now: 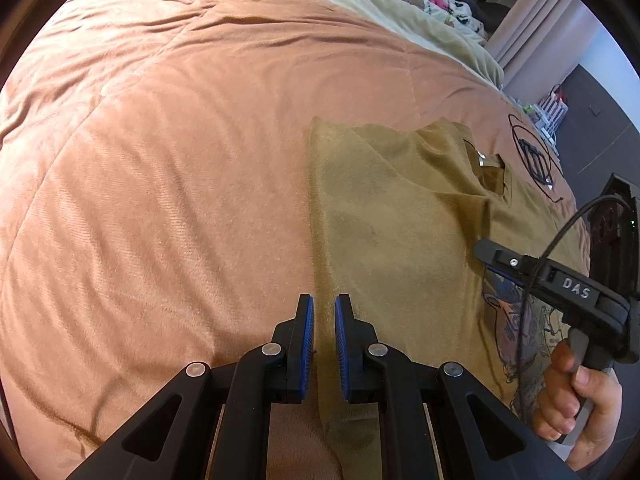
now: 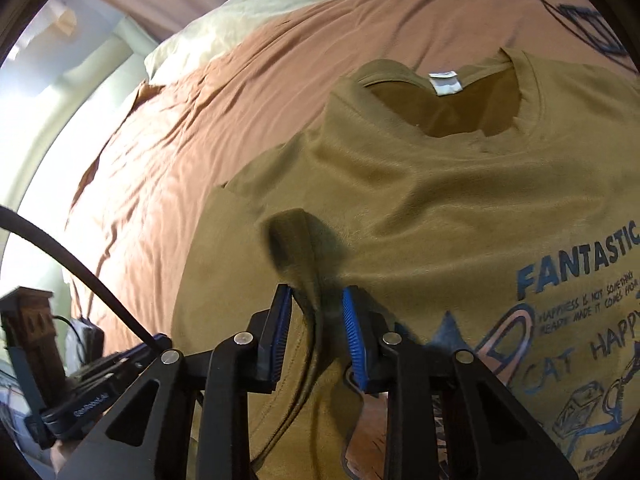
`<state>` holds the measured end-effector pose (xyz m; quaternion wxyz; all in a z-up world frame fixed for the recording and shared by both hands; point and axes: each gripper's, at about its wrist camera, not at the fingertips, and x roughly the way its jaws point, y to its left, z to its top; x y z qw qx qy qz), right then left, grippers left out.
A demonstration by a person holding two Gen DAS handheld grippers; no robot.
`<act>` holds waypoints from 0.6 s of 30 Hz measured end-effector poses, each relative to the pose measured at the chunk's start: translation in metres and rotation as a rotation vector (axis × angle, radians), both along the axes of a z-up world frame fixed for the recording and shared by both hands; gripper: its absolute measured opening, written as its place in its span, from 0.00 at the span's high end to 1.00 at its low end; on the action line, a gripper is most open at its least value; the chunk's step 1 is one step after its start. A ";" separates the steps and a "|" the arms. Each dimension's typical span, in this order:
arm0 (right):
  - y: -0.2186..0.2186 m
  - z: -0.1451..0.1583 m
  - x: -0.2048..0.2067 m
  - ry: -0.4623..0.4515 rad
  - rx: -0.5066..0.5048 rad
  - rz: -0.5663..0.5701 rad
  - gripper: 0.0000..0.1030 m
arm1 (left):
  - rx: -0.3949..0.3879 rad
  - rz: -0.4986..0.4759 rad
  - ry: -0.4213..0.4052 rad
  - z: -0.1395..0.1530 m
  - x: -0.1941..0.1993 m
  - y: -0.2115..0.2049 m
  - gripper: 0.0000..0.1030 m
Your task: Fold small clothes
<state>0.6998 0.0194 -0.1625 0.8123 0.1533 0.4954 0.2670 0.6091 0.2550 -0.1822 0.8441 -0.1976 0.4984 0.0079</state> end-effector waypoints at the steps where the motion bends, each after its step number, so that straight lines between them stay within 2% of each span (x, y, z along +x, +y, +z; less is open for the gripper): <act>1: -0.001 -0.001 0.000 0.012 0.021 0.003 0.77 | -0.002 0.001 0.001 -0.001 0.001 0.000 0.88; 4: -0.006 -0.006 0.003 0.047 0.073 0.006 0.76 | -0.006 -0.001 0.001 -0.003 0.002 -0.002 0.88; 9: 0.003 -0.013 0.005 0.038 0.046 0.027 0.76 | 0.017 -0.009 0.011 -0.005 0.002 -0.004 0.88; 11: -0.001 -0.012 0.006 0.025 0.040 0.014 0.84 | 0.013 -0.005 0.016 -0.005 0.003 -0.002 0.88; 12: -0.004 -0.010 0.006 0.020 0.033 0.007 0.97 | 0.010 -0.001 0.017 -0.004 0.004 -0.001 0.88; 18: -0.020 0.003 -0.003 -0.008 0.029 -0.050 1.00 | 0.014 0.011 0.021 -0.002 0.011 -0.003 0.85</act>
